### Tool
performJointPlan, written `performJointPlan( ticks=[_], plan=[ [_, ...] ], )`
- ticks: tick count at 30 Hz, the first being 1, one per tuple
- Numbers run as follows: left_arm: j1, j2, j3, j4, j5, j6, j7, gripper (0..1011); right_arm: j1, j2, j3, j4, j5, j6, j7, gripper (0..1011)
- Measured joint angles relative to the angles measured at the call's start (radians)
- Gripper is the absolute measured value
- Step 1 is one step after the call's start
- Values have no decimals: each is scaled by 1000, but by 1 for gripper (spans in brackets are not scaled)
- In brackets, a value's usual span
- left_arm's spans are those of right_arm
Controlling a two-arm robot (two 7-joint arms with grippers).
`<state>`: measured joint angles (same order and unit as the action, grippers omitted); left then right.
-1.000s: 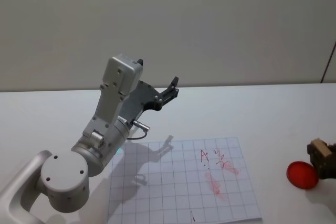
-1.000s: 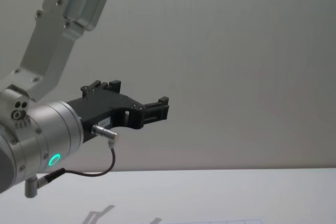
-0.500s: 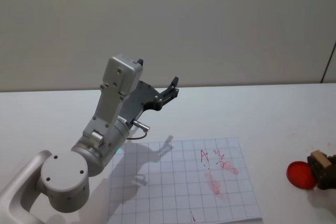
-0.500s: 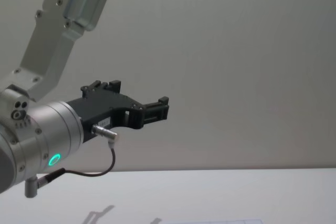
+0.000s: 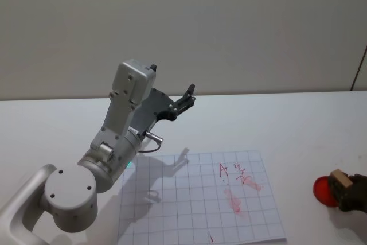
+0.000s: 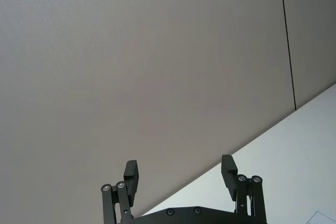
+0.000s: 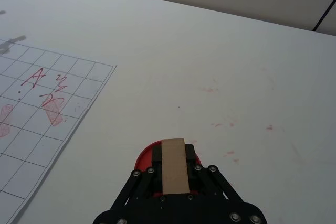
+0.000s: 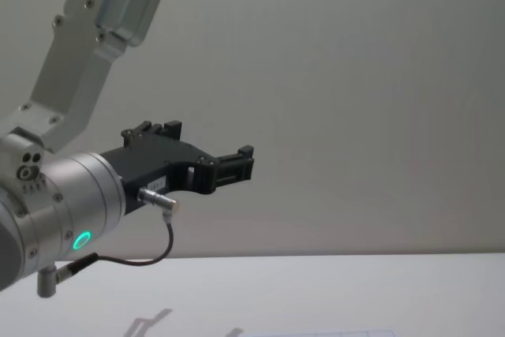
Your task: Use the one hand to pick up the stamp and affix it onto the A4 paper.
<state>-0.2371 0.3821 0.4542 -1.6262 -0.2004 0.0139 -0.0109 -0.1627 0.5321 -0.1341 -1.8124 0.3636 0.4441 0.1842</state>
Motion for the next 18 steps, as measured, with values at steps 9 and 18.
performJointPlan(
  ticks=[9,18],
  plan=[
    [0,0,0,0,0,0,0,1001,8,-6,-6,7,-9,10,10,408],
    [0,0,0,0,0,0,0,1001,12,-9,-9,10,-12,16,15,671]
  ],
)
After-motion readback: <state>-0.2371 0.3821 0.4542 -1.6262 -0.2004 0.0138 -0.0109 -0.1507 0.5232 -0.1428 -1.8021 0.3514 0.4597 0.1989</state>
